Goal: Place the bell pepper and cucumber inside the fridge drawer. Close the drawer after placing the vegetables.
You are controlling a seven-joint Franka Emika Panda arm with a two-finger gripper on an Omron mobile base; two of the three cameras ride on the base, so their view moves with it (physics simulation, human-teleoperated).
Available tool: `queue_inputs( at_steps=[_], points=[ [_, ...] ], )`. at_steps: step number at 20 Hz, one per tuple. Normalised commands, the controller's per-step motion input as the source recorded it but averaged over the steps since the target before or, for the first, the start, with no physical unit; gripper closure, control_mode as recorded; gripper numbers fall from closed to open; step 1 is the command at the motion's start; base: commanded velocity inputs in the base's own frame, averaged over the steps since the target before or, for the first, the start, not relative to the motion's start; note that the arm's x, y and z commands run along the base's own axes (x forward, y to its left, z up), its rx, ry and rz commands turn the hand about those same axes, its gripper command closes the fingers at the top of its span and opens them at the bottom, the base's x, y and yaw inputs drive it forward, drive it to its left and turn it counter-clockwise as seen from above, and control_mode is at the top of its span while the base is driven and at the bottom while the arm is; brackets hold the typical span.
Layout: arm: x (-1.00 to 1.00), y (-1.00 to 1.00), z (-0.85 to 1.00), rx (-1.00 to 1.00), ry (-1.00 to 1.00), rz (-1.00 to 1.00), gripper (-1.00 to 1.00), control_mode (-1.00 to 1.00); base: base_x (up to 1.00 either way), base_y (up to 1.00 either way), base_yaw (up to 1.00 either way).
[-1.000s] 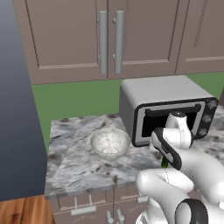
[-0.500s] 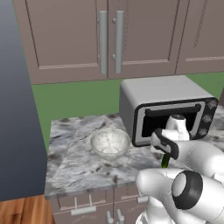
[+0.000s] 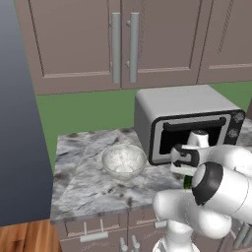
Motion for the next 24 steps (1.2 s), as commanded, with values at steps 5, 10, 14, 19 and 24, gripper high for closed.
queue_inputs(
  at_steps=[5, 10, 14, 19, 24],
  points=[
    [-0.05, 0.41, 0.44, 0.0, -0.07, -0.01, 1.0, -1.0, 0.0, 0.0, 0.0],
    [-0.38, 0.36, 1.0, -0.01, -0.05, 0.0, 1.0, -1.0, 0.0, 0.0, 0.0],
    [-0.37, 0.3, 1.0, -0.03, -0.13, 0.0, 1.0, -1.0, 0.0, 0.0, 0.0],
    [-0.03, 0.47, 1.0, -0.05, -0.11, 0.0, 1.0, -1.0, 0.0, 0.0, 0.0],
    [0.0, 0.27, 0.35, -0.05, 0.0, -0.05, 1.0, -1.0, 0.0, 0.0, 0.0]
  ],
)
